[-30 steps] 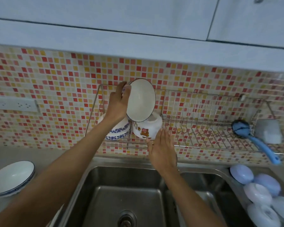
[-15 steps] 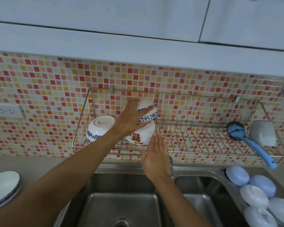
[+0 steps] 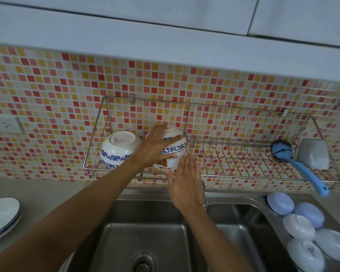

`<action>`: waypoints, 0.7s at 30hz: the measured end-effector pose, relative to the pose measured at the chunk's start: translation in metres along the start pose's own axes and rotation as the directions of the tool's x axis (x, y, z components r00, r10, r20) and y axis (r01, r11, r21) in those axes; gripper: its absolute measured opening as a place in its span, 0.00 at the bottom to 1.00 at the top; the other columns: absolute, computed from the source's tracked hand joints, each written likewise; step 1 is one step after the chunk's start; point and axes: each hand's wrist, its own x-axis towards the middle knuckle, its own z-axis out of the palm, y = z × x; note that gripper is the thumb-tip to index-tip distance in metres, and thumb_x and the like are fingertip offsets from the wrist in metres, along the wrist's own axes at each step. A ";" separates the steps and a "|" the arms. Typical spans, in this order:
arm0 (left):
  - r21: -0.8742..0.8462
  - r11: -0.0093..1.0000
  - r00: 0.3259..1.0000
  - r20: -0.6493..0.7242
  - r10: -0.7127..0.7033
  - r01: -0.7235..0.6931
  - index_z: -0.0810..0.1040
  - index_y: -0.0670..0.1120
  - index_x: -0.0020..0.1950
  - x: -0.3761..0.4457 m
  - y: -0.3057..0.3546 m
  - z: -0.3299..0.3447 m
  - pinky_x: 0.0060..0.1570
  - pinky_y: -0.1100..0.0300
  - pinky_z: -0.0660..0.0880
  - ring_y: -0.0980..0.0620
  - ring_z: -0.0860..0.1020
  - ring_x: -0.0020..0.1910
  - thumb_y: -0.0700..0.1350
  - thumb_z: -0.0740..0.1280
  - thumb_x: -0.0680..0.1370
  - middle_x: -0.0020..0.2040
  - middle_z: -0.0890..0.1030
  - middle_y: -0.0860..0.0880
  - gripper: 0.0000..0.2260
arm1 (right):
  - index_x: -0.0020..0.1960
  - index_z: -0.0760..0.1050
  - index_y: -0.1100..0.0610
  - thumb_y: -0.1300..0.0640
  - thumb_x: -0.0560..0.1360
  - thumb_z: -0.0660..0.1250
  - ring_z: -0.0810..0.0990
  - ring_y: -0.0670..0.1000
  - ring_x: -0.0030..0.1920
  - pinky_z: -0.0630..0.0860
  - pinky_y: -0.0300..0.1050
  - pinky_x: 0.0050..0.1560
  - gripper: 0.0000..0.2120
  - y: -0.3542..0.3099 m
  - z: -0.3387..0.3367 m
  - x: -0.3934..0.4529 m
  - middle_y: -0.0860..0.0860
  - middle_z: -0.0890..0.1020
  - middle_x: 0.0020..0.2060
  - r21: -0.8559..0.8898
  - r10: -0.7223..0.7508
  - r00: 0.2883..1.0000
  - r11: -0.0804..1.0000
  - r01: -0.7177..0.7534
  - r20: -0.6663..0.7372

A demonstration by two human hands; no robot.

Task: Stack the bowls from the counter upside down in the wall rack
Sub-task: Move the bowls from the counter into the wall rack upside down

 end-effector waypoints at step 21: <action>-0.246 0.964 0.992 0.100 -0.078 0.100 0.59 0.48 0.74 -0.030 -0.005 -0.015 0.67 0.55 0.67 0.46 0.64 0.71 0.42 0.78 0.65 0.74 0.61 0.47 0.42 | 0.78 0.39 0.61 0.27 0.74 0.36 0.41 0.54 0.78 0.37 0.48 0.75 0.46 0.002 -0.003 -0.002 0.58 0.43 0.78 0.042 -0.002 0.999 0.999 0.001 0.032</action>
